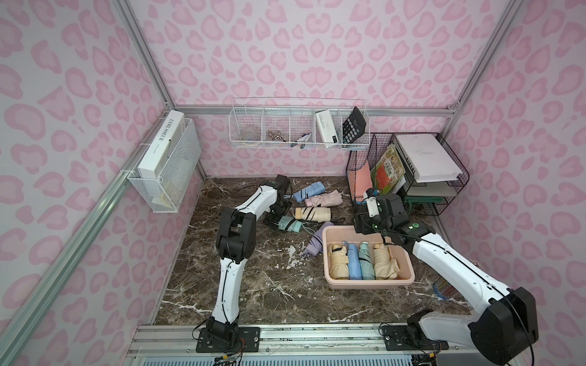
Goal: Put the umbrella into the storage box
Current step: Pick up the umbrella from the center of the board.
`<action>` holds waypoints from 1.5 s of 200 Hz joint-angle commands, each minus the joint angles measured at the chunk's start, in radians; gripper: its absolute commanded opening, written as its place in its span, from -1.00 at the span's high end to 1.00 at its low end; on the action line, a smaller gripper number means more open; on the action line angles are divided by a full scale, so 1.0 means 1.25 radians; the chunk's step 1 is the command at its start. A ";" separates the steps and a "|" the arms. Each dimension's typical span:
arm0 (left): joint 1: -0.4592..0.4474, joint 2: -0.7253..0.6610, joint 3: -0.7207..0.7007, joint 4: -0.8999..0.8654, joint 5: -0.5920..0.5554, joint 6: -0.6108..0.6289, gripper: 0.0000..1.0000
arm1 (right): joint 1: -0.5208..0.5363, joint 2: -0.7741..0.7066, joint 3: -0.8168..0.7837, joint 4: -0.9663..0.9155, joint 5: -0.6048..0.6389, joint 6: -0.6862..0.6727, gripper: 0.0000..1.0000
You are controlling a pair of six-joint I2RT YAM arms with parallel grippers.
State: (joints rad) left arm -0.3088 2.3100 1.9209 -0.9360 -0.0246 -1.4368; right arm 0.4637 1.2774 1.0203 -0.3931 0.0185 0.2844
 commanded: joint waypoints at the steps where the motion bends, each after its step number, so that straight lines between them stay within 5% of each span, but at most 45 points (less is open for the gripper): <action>1: 0.006 0.014 0.003 -0.022 0.010 -0.017 -0.92 | 0.001 0.001 0.002 0.017 -0.001 0.003 -0.58; 69: 0.022 0.002 -0.011 -0.076 0.004 -0.009 -0.18 | 0.000 0.008 0.005 0.027 -0.014 0.015 -0.56; 132: 0.031 -0.164 -0.131 -0.035 0.042 -0.010 0.30 | 0.036 0.023 0.022 0.118 -0.138 0.068 -0.60; 181: 0.026 -0.400 -0.314 0.025 0.080 -0.076 0.41 | 0.131 0.129 0.079 0.230 -0.258 0.160 -0.78; 230: 0.009 -0.627 -0.519 0.194 0.080 -0.184 0.47 | 0.162 0.241 0.127 0.372 -0.386 0.388 -0.88; 300: -0.018 -0.742 -0.595 0.315 0.097 -0.250 0.49 | 0.225 0.311 0.146 0.405 -0.432 0.457 -0.97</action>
State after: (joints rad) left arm -0.3195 1.4078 1.1767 -0.6342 0.0887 -1.7088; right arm 0.7277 1.6447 1.1854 0.0948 -0.4858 0.8181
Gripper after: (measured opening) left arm 0.369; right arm 0.984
